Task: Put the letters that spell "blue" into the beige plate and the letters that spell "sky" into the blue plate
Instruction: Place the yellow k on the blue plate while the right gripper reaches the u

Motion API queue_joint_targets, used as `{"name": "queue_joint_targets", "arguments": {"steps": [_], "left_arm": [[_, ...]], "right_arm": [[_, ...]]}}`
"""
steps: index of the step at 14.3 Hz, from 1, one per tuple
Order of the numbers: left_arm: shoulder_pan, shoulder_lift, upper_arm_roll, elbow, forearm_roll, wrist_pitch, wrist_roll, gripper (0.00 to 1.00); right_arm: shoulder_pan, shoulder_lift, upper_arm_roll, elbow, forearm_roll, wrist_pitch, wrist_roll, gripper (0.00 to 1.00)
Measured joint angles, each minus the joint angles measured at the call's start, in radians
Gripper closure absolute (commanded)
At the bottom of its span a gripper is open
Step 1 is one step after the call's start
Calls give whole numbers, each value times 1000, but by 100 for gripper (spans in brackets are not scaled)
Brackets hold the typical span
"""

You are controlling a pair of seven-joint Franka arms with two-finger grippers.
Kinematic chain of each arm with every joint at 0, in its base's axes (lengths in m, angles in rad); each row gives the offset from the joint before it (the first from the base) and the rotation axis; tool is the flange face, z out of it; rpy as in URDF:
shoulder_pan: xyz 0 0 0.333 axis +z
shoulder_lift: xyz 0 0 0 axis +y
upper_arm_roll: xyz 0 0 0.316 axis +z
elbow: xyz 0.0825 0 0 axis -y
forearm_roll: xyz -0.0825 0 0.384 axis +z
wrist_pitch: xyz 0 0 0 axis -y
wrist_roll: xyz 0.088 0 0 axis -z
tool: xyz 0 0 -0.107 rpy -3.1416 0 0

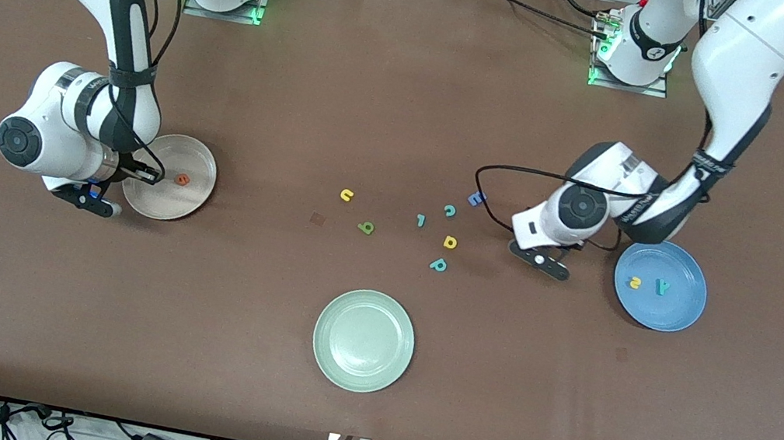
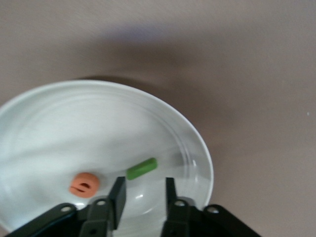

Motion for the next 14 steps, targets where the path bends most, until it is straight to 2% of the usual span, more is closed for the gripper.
{"name": "queue_joint_targets", "arguments": {"steps": [3,5,8,11,12,13,14], "left_arm": [[71,-52,1,142,0,-192,137,99],[125,-63,4,196,0,-247,204,94],[207,-32,10,193,0,-255,235,91],[257,35,11,190,0,-253,242,76],[267,49,11,190,0,-253,243,60],[273,58,11,190,0,-253,243,22],[275,61,11,191,0,-253,244,0]], "right_arm": [[69,-16,8,86,30,-65,27,0],[148,-16,18,141,49,-89,57,0],[267,5,37,177,51,-87,39,0],[369,29,63,193,51,-42,-23,0],[403,38,67,192,51,-21,-55,0],[435,47,68,189,51,2,-85,0],[467,54,69,180,51,38,-111,0]]}}
